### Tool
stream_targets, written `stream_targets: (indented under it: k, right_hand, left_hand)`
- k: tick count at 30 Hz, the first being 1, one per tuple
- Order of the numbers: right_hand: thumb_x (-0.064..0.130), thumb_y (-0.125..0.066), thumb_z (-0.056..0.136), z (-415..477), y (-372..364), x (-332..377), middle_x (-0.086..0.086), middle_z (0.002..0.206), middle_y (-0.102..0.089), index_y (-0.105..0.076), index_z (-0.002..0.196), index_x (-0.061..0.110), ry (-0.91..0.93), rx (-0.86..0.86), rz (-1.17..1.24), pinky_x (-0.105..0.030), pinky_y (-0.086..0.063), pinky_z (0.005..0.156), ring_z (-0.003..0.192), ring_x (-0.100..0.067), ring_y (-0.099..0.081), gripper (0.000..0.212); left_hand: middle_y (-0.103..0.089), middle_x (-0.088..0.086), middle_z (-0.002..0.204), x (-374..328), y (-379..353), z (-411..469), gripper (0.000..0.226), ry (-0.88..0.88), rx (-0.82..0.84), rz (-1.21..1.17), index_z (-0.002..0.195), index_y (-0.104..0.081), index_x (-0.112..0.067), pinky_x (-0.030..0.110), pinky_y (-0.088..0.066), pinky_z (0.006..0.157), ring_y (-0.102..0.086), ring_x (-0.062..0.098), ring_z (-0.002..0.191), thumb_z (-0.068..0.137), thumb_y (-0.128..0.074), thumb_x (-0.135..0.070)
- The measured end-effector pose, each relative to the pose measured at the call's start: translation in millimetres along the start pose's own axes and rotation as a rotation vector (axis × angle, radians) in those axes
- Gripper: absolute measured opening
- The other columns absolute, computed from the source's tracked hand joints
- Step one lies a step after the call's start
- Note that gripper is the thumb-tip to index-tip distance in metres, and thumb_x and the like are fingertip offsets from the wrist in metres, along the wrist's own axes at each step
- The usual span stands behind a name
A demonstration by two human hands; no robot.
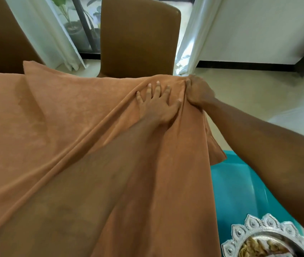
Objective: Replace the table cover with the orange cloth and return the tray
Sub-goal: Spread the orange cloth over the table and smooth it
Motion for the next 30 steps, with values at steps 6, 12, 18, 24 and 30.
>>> stream_targets:
  k: [6,12,18,24,30]
  right_hand:
    - [0.036,-0.033,0.102,-59.9,23.2,28.9,-0.006,0.148,-0.048,-0.046,0.144,0.025,0.036,-0.271,-0.076,-0.051,-0.043,0.098,0.127,-0.033,-0.049,0.046]
    - [0.065,-0.018,0.101,-103.5,-27.9,28.9,-0.005,0.17,-0.011,-0.018,0.161,0.028,0.095,-0.003,-0.215,-0.055,-0.009,0.122,0.156,-0.027,-0.006,0.07]
    - [0.058,-0.016,0.104,-80.7,-18.0,15.2,-0.003,0.17,0.0,-0.004,0.162,0.021,0.033,0.031,-0.158,-0.057,-0.012,0.124,0.157,-0.023,0.001,0.07]
    - [0.055,-0.013,0.106,-81.0,-14.3,8.3,0.0,0.171,0.002,0.002,0.163,0.021,-0.024,0.068,-0.15,-0.057,-0.01,0.124,0.157,-0.022,0.001,0.067]
    - [0.052,-0.02,0.105,-87.5,-9.7,29.0,-0.005,0.17,-0.007,-0.011,0.162,0.018,-0.083,0.004,-0.196,-0.06,-0.013,0.122,0.156,-0.026,-0.004,0.067]
  left_hand:
    - [-0.049,-0.003,0.148,37.5,42.5,-35.8,0.052,-0.064,0.06,-0.768,0.146,-0.044,-0.03,0.038,-0.041,0.11,-0.045,0.021,0.136,0.098,-0.051,-0.046]
    - [-0.005,-0.001,0.167,63.6,3.6,-82.8,0.067,-0.01,-0.121,0.087,0.157,-0.014,-0.039,0.059,0.01,0.118,0.004,0.025,0.154,0.097,-0.021,-0.066]
    - [0.004,0.001,0.168,44.4,-7.0,-41.5,0.072,-0.027,-0.06,0.157,0.158,-0.004,-0.038,0.061,0.008,0.118,0.01,0.027,0.153,0.094,-0.011,-0.071]
    - [0.003,0.002,0.168,39.2,-6.1,-31.0,0.075,-0.05,-0.074,0.148,0.158,-0.005,-0.036,0.061,0.008,0.118,0.01,0.026,0.153,0.093,-0.012,-0.072]
    - [0.005,0.002,0.168,37.2,-2.5,-14.1,0.076,-0.026,-0.052,0.145,0.158,-0.006,-0.036,0.06,0.009,0.118,0.01,0.027,0.153,0.092,-0.011,-0.073]
Point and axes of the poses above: each hand's wrist, its own z-axis towards the middle knuckle, its own y-axis out of the back of the hand, x = y × z, the point moved 7 cm from there along z, towards the middle knuckle
